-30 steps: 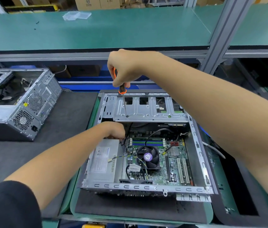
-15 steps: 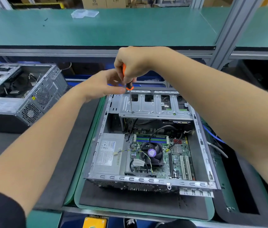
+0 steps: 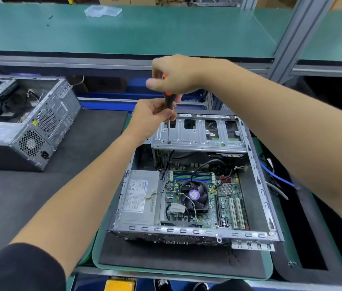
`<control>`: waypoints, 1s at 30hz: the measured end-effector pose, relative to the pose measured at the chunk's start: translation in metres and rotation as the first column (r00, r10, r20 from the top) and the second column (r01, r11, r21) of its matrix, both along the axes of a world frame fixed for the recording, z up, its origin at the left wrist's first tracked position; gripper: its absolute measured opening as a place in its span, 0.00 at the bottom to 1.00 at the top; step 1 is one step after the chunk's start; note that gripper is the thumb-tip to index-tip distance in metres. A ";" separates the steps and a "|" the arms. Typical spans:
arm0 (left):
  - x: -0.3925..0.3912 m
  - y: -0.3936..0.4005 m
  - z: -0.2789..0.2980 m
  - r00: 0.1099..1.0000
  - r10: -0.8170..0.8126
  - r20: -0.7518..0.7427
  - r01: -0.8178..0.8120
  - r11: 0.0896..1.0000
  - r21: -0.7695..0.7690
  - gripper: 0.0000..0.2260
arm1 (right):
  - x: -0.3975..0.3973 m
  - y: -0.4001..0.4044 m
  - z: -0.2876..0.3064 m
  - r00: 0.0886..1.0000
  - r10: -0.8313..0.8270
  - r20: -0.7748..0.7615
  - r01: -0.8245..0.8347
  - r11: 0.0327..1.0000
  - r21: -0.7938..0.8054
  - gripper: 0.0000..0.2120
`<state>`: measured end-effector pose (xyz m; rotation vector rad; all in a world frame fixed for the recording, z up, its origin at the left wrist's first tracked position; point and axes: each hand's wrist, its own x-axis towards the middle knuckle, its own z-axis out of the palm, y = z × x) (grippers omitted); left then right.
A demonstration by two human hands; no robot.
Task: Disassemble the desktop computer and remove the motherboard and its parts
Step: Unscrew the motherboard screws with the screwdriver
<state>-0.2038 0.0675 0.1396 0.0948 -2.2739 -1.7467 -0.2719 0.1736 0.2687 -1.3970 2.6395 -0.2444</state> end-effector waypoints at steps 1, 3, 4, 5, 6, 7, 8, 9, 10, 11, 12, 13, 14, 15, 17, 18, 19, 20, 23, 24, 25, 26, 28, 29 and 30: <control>-0.001 0.001 0.000 1.000 0.013 -0.010 -0.013 1.000 0.018 0.06 | 0.000 -0.002 0.000 0.998 -0.053 -0.041 0.054 0.998 0.013 0.17; -0.001 0.002 0.001 0.999 0.017 -0.028 -0.016 0.999 0.051 0.03 | 0.001 -0.004 0.003 0.992 -0.120 -0.049 0.124 0.989 0.080 0.18; -0.001 0.003 0.002 0.999 0.026 -0.036 -0.024 0.998 0.053 0.03 | 0.003 -0.004 0.004 0.992 -0.115 -0.052 0.120 0.985 0.122 0.16; -0.001 0.004 0.002 0.998 0.042 -0.048 -0.040 0.998 0.042 0.05 | 0.004 -0.004 0.005 0.994 -0.092 -0.054 0.099 0.983 0.154 0.14; -0.001 0.005 0.002 0.996 0.059 -0.060 -0.057 0.998 0.030 0.07 | 0.005 -0.004 0.006 0.997 -0.057 -0.052 0.066 0.983 0.173 0.11; -0.002 0.006 0.002 0.995 0.072 -0.065 -0.071 0.997 0.025 0.10 | 0.006 -0.005 0.006 0.998 -0.019 -0.052 0.028 0.983 0.180 0.09; -0.002 0.007 0.001 0.995 0.079 -0.058 -0.078 0.997 0.020 0.13 | 0.006 -0.005 0.005 0.998 0.018 -0.054 -0.008 0.983 0.182 0.06; -0.002 0.008 -0.002 0.996 0.084 -0.041 -0.084 0.996 0.003 0.15 | 0.006 -0.006 0.004 0.997 0.047 -0.055 -0.037 0.983 0.180 0.04; -0.002 0.009 -0.006 0.995 0.095 -0.017 -0.096 0.994 -0.054 0.14 | 0.005 -0.006 0.004 0.996 0.069 -0.050 -0.059 0.983 0.174 0.03; 0.002 0.008 -0.011 0.993 0.121 0.000 -0.120 0.980 -0.159 0.13 | 0.004 -0.005 0.003 0.996 0.081 -0.044 -0.073 0.984 0.165 0.03; 0.007 0.006 -0.018 0.988 0.152 -0.009 -0.148 0.948 -0.281 0.13 | 0.003 -0.005 0.002 0.995 0.089 -0.041 -0.082 0.984 0.155 0.03; 0.013 0.003 -0.022 0.984 0.172 -0.040 -0.174 0.909 -0.379 0.13 | 0.002 -0.004 0.000 0.995 0.094 -0.043 -0.087 0.985 0.149 0.04; 0.018 -0.002 -0.025 0.982 0.175 -0.071 -0.188 0.881 -0.434 0.11 | 0.001 -0.003 -0.001 0.994 0.096 -0.044 -0.088 0.986 0.144 0.04; 0.022 -0.008 -0.026 0.984 0.160 -0.081 -0.179 0.869 -0.461 0.09 | 0.001 -0.002 -0.002 0.995 0.093 -0.040 -0.086 0.986 0.144 0.04; 0.023 -0.018 -0.023 0.997 0.076 -0.004 -0.068 0.871 -0.486 0.07 | 0.001 -0.004 -0.004 0.996 0.086 -0.027 -0.081 0.987 0.137 0.05; 0.021 -0.021 -0.021 0.997 0.018 0.069 0.018 0.873 -0.487 0.09 | 0.001 -0.006 -0.004 0.996 0.083 -0.028 -0.079 0.988 0.130 0.06; 0.017 -0.022 -0.020 0.990 -0.038 0.136 0.099 0.876 -0.473 0.09 | 0.001 -0.008 -0.004 0.996 0.081 -0.034 -0.076 0.989 0.125 0.07; 0.013 -0.020 -0.020 0.981 -0.080 0.175 0.152 0.880 -0.449 0.08 | 0.001 -0.010 -0.004 0.996 0.080 -0.039 -0.074 0.990 0.119 0.07; 0.006 -0.010 -0.029 0.985 -0.078 0.151 0.128 0.924 -0.360 0.05 | 0.000 -0.009 -0.004 0.997 0.072 -0.036 -0.069 0.994 0.085 0.07; 0.004 -0.009 -0.035 0.987 -0.067 0.145 0.111 0.941 -0.320 0.06 | -0.001 -0.008 -0.006 0.997 0.071 -0.036 -0.068 0.995 0.068 0.06; 0.004 -0.008 -0.042 0.986 -0.070 0.148 0.110 0.953 -0.284 0.07 | -0.002 -0.007 -0.007 0.997 0.069 -0.039 -0.067 0.997 0.049 0.05; 0.005 -0.007 -0.048 0.985 -0.076 0.156 0.114 0.961 -0.251 0.09 | -0.002 -0.007 -0.009 0.997 0.066 -0.047 -0.065 0.998 0.026 0.05; 0.005 -0.006 -0.059 0.985 -0.073 0.156 0.105 0.974 -0.203 0.11 | -0.004 -0.005 -0.012 0.997 0.051 -0.064 -0.052 0.999 -0.015 0.06; 0.004 -0.005 -0.062 0.988 -0.062 0.144 0.090 0.976 -0.196 0.12 | -0.005 -0.004 -0.013 0.997 0.041 -0.070 -0.044 0.998 -0.034 0.08; 0.002 -0.005 -0.065 0.990 -0.049 0.131 0.075 0.978 -0.197 0.13 | -0.006 -0.003 -0.015 0.997 0.028 -0.067 -0.032 0.998 -0.060 0.09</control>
